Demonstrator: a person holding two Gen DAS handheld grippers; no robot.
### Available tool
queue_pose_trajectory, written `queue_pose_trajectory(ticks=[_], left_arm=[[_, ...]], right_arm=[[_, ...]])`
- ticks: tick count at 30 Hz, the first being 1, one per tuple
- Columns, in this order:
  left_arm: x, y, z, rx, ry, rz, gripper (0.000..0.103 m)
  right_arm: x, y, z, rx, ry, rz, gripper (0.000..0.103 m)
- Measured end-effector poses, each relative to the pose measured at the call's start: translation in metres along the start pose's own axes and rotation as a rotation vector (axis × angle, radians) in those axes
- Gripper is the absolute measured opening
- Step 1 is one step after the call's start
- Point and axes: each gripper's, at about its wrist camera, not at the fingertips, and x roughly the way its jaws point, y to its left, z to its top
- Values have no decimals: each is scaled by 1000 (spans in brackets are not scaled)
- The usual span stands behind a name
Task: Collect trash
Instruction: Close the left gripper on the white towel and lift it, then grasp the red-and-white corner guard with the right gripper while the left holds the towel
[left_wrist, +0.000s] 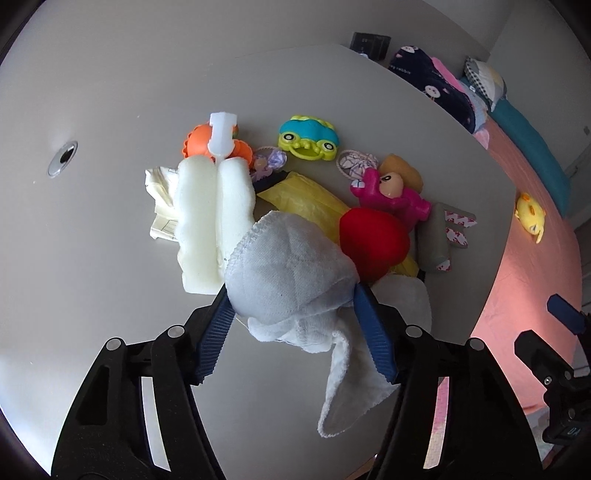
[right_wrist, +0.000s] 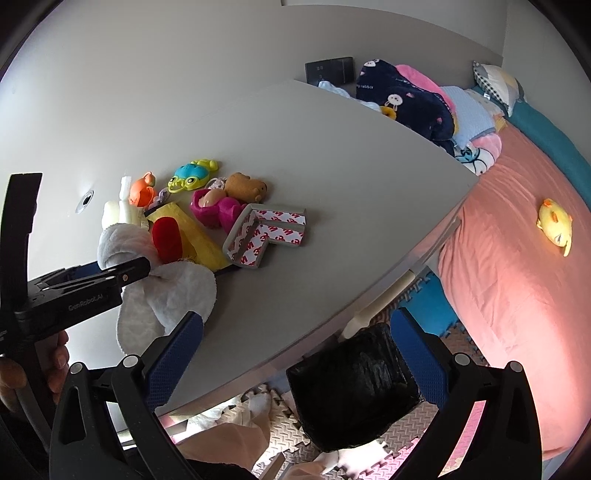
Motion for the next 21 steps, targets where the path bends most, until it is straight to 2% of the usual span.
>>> queue_pose_trajectory(ticks=[5, 10, 11, 13, 19, 21], left_arm=[[6, -1, 1, -1, -5, -2, 64], [21, 0, 0, -28, 61, -24, 64], [23, 1, 0, -40, 69, -30, 63], [23, 4, 1, -59, 80, -67, 51], [17, 8, -3, -49, 67, -129, 43], [14, 11, -5, -52, 50, -144, 41]], right_arm=[[1, 0, 5, -4, -15, 29, 101], [8, 8, 13, -24, -16, 48, 93], [10, 11, 14, -30, -15, 48, 91], [14, 15, 18, -38, -14, 51, 86], [30, 22, 26, -30, 10, 71, 64], [37, 23, 28, -16, 26, 91, 53]])
